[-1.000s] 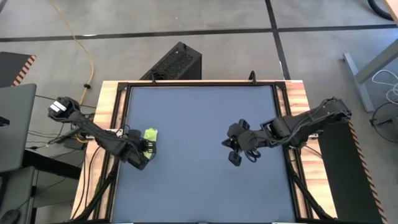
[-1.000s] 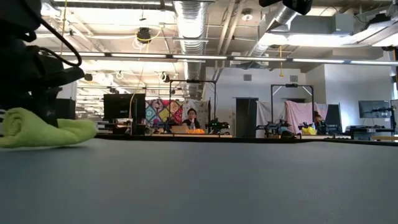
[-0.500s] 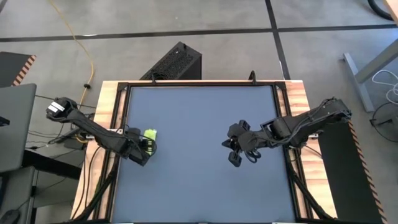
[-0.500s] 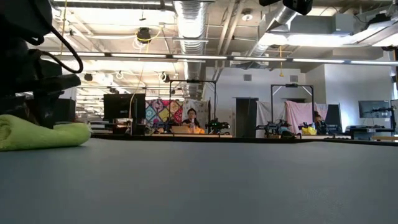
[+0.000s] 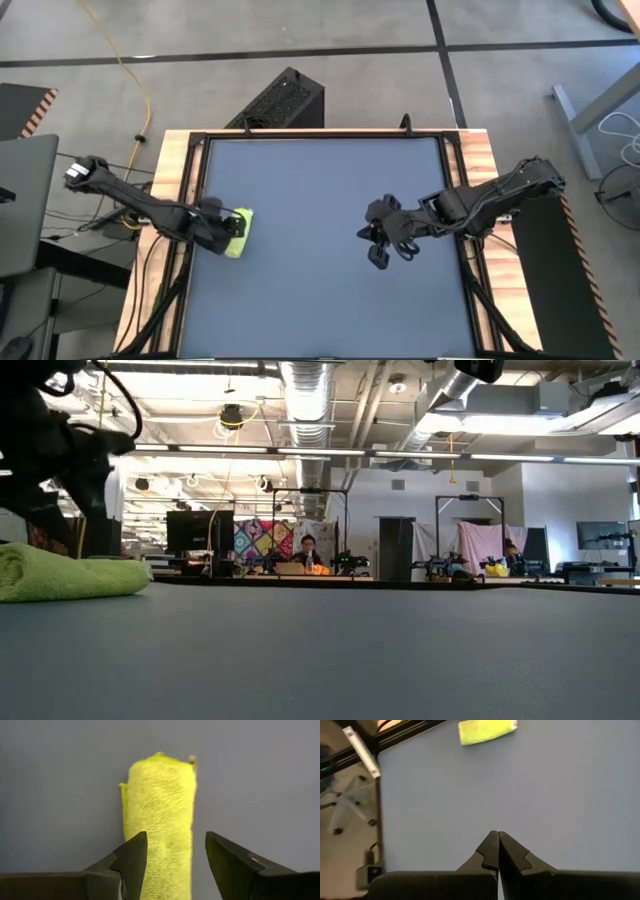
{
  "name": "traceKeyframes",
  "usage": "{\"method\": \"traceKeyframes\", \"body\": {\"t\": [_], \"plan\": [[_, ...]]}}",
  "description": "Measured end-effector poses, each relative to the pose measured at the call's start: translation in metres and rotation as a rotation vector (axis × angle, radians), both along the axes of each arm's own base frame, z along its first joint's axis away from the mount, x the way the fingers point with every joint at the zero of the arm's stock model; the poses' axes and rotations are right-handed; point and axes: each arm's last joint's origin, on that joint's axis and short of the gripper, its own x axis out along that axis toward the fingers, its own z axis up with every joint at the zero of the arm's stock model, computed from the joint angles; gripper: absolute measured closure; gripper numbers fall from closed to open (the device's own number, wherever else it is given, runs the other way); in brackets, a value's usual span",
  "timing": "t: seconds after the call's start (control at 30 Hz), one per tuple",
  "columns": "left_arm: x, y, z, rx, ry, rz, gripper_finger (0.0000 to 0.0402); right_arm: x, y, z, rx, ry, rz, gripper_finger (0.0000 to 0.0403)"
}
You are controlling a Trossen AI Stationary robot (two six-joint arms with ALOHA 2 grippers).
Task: Roll towel
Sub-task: Return to Home Position
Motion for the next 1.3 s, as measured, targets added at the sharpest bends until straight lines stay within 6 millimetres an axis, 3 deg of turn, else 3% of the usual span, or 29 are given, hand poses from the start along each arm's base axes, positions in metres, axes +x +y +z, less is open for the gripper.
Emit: {"method": "traceKeyframes", "body": {"t": [0.27,0.37,0.47,0.6,0.7,0.9,1.07,1.2,1.3], "plan": [[-0.009,0.019,0.032,0.142,-0.16,-0.03,0.0214,-0.026,-0.006,0.025,0.003,-0.102,0.022,0.0381],[0.005,0.023,0.049,0.239,-0.29,-0.053,0.0214,-0.035,-0.01,0.033,-0.029,-0.131,0.048,0.0381],[0.03,0.027,0.064,0.311,-0.426,-0.193,0.0214,-0.044,-0.011,0.031,-0.09,-0.164,0.104,0.0381],[0.057,0.03,0.086,0.45,-0.622,-0.44,0.0214,-0.058,-0.015,0.01,-0.094,-0.288,0.137,0.0381],[0.057,0.031,0.098,0.578,-0.686,-0.5,0.0218,-0.075,-0.024,-0.014,-0.056,-0.429,0.113,0.0381],[0.029,0.026,0.107,0.676,-0.662,-0.617,0.0244,-0.112,-0.042,-0.075,0.053,-0.643,0.055,0.0381],[0.006,0.026,0.109,0.715,-0.632,-0.608,0.0272,-0.131,-0.058,-0.129,0.137,-0.77,-0.045,0.0381],[-0.006,0.026,0.094,0.753,-0.7,-0.599,0.0295,-0.141,-0.069,-0.16,0.153,-0.83,-0.116,0.0383],[-0.012,0.027,0.074,0.749,-0.779,-0.602,0.0315,-0.145,-0.075,-0.165,0.137,-0.805,-0.155,0.0383]]}}
